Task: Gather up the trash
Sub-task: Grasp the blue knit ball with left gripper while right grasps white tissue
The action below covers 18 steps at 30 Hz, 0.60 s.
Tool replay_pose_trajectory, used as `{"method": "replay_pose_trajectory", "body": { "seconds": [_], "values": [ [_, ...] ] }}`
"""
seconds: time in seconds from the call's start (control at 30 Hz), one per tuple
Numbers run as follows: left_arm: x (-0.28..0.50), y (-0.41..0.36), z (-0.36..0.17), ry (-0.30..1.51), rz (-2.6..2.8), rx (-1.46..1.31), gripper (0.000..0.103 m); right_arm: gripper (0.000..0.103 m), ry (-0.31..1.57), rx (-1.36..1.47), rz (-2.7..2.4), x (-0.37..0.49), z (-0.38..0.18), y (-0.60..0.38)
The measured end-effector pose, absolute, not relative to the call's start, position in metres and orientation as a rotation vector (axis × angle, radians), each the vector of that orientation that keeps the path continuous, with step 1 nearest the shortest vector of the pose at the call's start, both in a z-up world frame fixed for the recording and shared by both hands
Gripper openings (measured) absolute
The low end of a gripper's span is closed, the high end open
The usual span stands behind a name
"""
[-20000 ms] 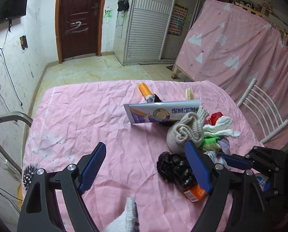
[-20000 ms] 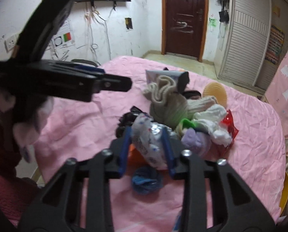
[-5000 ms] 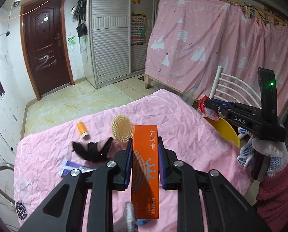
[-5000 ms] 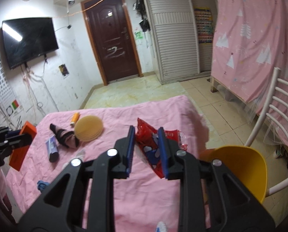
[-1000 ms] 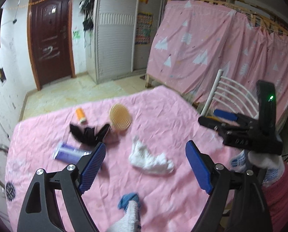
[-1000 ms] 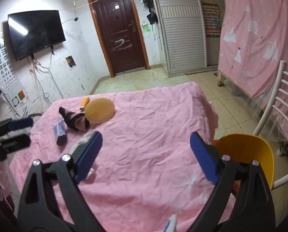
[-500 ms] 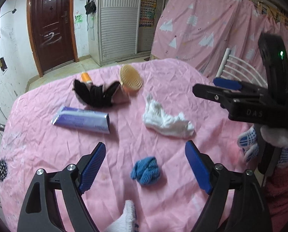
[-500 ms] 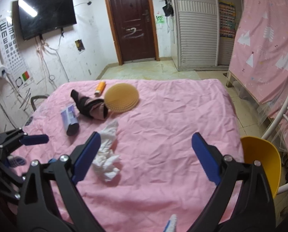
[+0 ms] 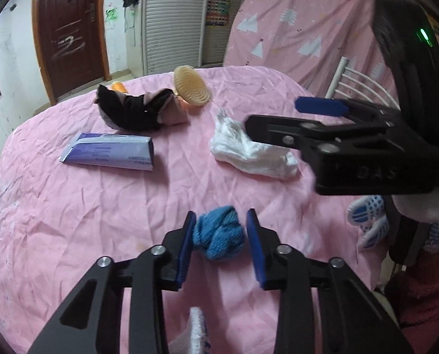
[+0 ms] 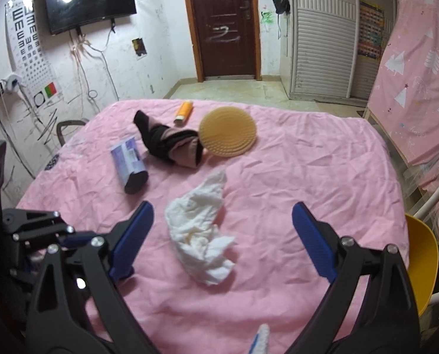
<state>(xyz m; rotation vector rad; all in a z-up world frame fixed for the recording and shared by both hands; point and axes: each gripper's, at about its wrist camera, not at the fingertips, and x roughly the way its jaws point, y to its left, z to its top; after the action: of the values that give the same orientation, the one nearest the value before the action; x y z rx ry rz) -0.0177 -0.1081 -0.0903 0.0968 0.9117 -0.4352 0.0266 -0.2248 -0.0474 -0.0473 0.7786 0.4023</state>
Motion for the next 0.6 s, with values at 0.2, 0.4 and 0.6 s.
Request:
{"method": "replay_pose_trajectory", "body": {
  "seconds": [0.2,0.4,0.6],
  "values": [
    [-0.019,-0.1,-0.09,0.908,-0.441,0.057,0.018,0.091,0.806,-0.076,0.415,0.029,-0.054,-0.211],
    [-0.021,-0.09,-0.087,0.899,-0.43,0.035,0.018,0.083,0.831,-0.099,0.414,0.032,-0.06,-0.204],
    [-0.022,-0.079,-0.079,0.875,-0.411,0.018,0.018,0.048,0.89,-0.141,0.433,0.036,-0.071,-0.195]
  ]
}}
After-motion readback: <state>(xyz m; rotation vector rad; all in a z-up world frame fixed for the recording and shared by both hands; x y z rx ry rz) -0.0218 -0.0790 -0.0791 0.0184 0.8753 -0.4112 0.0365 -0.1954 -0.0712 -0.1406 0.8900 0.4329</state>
